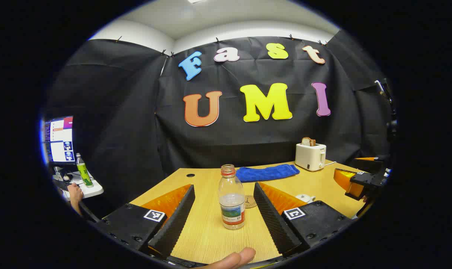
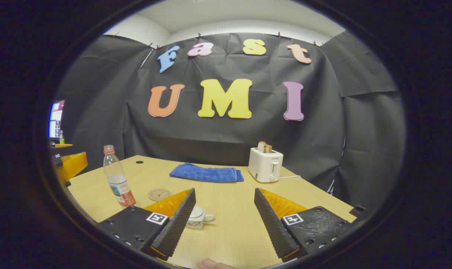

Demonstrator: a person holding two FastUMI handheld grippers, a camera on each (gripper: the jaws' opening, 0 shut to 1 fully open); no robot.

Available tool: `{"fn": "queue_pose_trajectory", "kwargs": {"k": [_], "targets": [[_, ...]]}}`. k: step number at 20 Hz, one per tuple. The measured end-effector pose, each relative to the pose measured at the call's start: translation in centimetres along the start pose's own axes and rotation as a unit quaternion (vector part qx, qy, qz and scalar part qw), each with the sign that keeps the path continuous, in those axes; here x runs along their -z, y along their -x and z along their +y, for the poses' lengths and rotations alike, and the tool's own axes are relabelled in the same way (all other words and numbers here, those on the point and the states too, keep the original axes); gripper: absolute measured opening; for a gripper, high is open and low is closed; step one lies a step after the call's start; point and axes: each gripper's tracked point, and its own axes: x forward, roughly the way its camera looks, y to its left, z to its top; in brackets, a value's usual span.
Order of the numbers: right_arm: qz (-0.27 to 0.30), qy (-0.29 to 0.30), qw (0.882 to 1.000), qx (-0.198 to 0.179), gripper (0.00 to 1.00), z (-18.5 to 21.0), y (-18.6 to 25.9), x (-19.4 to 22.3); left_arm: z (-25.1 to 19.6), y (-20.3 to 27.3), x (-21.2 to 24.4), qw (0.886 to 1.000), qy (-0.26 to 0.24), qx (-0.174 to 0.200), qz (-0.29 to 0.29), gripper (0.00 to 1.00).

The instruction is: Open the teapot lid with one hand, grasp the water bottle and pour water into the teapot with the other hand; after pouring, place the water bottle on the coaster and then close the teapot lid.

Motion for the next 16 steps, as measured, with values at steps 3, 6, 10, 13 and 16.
{"fn": "queue_pose_trajectory", "kwargs": {"k": [3, 6, 10, 13, 16], "targets": [[0.0, -0.004, 1.0, -0.005, 0.95, 0.3, -0.1, -0.1, -0.1, 0.0, -1.3, 1.0, 0.026, -0.011, -0.013, 0.99], [0.007, -0.001, 1.0, 0.002, 0.97, -0.1, -0.1, 0.5, -2.7, -0.3, -1.0, 0.999, 0.044, 0.022, 0.007, 0.99], [0.008, -0.011, 1.0, 0.013, 0.95, -0.9, -0.5, 0.7, -3.0, -0.1, -0.6, 0.999, 0.02, 0.035, 0.007, 0.99], [0.012, -0.019, 1.0, 0.01, 0.95, -0.7, -1.1, 1.1, -2.5, -0.2, -0.5, 0.999, 0.014, 0.035, 0.005, 0.99], [0.004, -0.029, 1.0, 0.0, 0.95, 0.4, -2.0, 1.1, -1.8, -0.5, -0.2, 0.999, 0.02, 0.03, 0.008, 0.99]]}}
